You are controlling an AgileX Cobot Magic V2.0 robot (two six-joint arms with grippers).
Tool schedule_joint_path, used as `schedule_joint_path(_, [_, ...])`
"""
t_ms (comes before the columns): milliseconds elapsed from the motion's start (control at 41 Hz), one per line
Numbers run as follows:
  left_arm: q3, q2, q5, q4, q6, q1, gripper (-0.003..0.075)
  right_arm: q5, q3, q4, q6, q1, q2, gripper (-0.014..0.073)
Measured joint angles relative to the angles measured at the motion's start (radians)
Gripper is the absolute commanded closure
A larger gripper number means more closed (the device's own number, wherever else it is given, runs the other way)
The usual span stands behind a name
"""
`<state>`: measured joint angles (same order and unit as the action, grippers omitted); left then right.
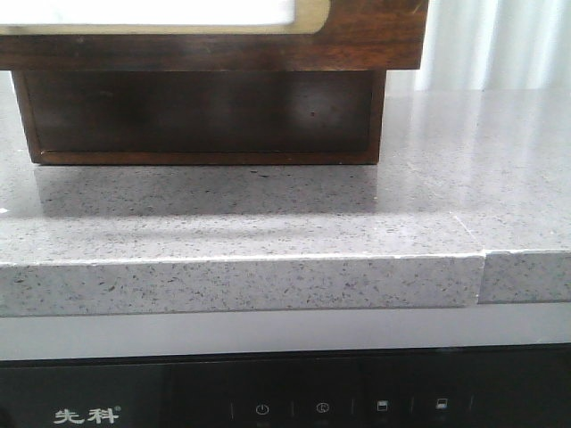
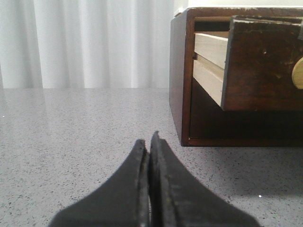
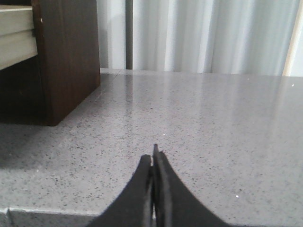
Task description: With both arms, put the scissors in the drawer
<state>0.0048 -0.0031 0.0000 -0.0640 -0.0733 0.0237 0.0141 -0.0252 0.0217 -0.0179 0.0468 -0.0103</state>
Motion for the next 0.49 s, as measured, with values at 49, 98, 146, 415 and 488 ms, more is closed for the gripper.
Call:
schedule_joint_path(49, [0.0, 0.0, 0.0, 0.0, 0.0, 0.0, 0.0741, 0.0, 0.0, 0.015, 0.0, 0.0, 0.0, 0.0661])
schedule_joint_path(98, [0.0, 0.0, 0.0, 0.0, 0.0, 0.0, 0.0741, 0.0, 0.0, 0.022, 0.0, 0.0, 0.0, 0.0661])
schedule_joint_path(146, [0.0, 0.0, 0.0, 0.0, 0.0, 0.0, 0.0741, 0.0, 0.0, 0.024, 0.0, 0.0, 0.0, 0.0661])
schedule_joint_path(415, [0.0, 0.0, 0.0, 0.0, 0.0, 0.0, 0.0741, 0.0, 0.0, 0.004, -0.001, 0.0, 0.0, 0.0661])
schedule_joint_path(488, [0.0, 0.0, 0.0, 0.0, 0.0, 0.0, 0.0741, 0.0, 0.0, -0.001, -0.001, 0.0, 0.0, 0.0661])
